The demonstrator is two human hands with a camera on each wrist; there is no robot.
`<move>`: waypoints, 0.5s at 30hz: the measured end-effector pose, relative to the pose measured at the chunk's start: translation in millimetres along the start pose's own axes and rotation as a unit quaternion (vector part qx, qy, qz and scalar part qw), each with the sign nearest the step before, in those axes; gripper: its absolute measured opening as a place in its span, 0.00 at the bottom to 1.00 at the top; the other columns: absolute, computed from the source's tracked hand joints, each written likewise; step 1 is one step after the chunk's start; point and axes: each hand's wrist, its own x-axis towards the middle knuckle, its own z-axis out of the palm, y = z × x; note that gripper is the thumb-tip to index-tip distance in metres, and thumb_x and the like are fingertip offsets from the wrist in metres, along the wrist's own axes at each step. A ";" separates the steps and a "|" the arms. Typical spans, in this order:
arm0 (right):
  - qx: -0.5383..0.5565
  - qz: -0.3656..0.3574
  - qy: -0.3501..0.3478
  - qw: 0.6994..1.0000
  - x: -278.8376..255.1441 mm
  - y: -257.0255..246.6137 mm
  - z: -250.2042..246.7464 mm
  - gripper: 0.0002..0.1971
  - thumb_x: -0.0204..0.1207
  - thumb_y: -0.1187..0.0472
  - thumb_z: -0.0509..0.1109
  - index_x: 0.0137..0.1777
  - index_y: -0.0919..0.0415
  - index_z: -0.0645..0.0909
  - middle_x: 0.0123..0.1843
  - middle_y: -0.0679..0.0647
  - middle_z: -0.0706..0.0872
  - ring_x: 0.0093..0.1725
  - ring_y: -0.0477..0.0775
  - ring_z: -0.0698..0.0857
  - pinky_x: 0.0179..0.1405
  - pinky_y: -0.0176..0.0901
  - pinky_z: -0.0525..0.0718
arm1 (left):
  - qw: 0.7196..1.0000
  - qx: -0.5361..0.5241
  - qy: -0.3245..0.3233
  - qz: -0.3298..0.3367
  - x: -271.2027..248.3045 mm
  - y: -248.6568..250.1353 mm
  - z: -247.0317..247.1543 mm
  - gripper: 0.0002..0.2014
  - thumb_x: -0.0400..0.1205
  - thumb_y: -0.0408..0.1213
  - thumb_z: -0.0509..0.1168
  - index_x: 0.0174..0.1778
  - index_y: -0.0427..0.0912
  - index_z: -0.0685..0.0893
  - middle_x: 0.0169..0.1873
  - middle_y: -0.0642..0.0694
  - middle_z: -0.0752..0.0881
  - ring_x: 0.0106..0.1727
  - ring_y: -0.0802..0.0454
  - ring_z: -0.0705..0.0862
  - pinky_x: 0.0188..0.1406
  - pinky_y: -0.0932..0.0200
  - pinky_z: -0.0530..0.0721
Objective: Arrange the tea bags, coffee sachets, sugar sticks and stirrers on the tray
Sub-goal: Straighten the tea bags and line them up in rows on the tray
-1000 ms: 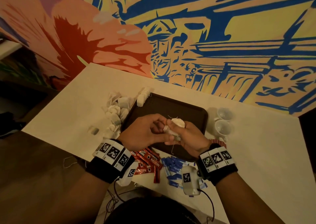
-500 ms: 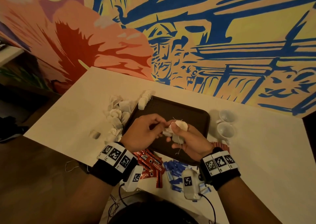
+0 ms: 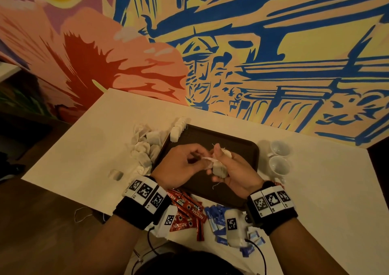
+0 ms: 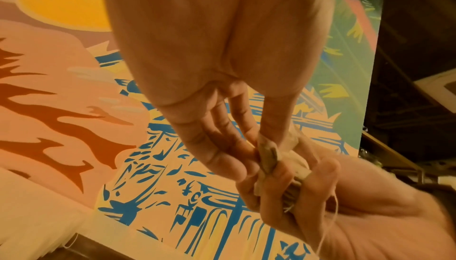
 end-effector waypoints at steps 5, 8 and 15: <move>0.041 -0.002 0.044 0.998 9.0 -5.6 -0.6 0.20 0.79 0.45 0.71 0.56 0.63 0.84 0.39 0.57 0.86 0.36 0.49 0.84 0.29 0.38 0.83 | 0.997 -0.062 0.032 -0.016 8.6 -2.4 -12.7 0.05 0.86 0.38 0.68 0.55 0.43 0.87 0.45 0.48 0.91 0.44 0.50 0.91 0.47 0.51 0.91; 0.039 0.001 0.083 0.996 18.0 -9.4 -1.3 0.12 0.78 0.57 0.77 0.57 0.61 0.82 0.45 0.59 0.87 0.38 0.51 0.87 0.28 0.40 0.84 | 0.994 -0.098 0.036 -0.032 15.0 -8.2 -24.3 0.07 0.86 0.36 0.67 0.56 0.38 0.85 0.47 0.44 0.92 0.48 0.47 0.91 0.49 0.50 0.91; -0.012 0.004 0.063 0.998 36.9 -11.3 9.1 0.06 0.81 0.66 0.73 0.53 0.58 0.80 0.50 0.61 0.89 0.43 0.54 0.88 0.31 0.43 0.85 | 0.991 -0.117 0.056 -0.032 28.4 -15.0 -50.9 0.09 0.84 0.38 0.70 0.59 0.42 0.87 0.50 0.47 0.92 0.51 0.49 0.89 0.50 0.56 0.87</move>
